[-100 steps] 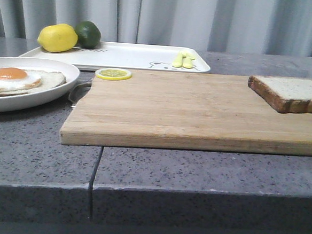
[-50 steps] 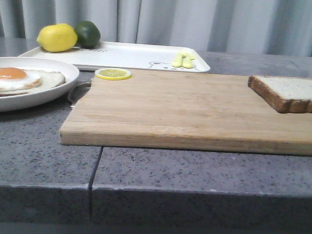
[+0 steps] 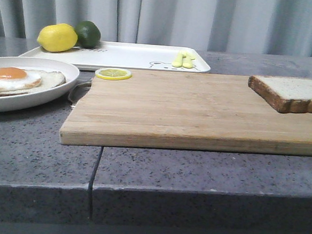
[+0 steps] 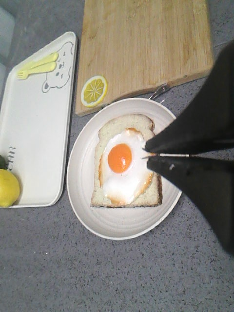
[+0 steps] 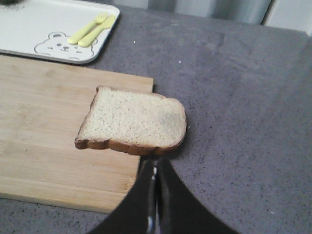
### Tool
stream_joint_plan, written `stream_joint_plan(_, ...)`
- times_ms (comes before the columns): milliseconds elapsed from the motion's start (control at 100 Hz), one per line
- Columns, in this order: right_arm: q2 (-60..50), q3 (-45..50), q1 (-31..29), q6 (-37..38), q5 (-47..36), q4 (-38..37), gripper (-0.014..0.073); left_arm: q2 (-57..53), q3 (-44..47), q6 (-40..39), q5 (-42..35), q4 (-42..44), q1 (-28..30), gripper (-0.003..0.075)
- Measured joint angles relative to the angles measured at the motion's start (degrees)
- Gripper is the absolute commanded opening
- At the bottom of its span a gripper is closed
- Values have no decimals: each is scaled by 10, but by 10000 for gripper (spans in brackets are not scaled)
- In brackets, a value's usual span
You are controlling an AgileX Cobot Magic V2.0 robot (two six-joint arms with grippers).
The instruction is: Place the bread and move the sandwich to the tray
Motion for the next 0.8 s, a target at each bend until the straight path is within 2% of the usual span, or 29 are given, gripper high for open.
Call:
stream_joint_plan(290, 53, -5, 0, 0, 14, 38, -61, 55, -28, 28, 30, 1, 0, -17)
stream_joint_plan(380, 53, -5, 0, 0, 14, 41, -2, 56, -28, 38, 31, 1, 0, 10)
stream_joint_plan(470, 53, -5, 0, 0, 14, 42, 123, 56, -28, 41, 31, 2, 0, 103)
stream_joint_plan(570, 53, -5, 0, 0, 14, 46, 304, 56, -28, 42, 35, -2, 0, 247)
stream_joint_plan(640, 53, -5, 0, 0, 14, 47, 397, 56, -28, 43, 40, -6, 0, 351)
stream_joint_plan(730, 53, -6, 0, 0, 14, 47, 442, 56, -28, 43, 47, -9, 0, 436)
stream_joint_plan(800, 53, -7, 0, 0, 14, 48, 437, 56, -28, 43, 48, -11, 0, 442)
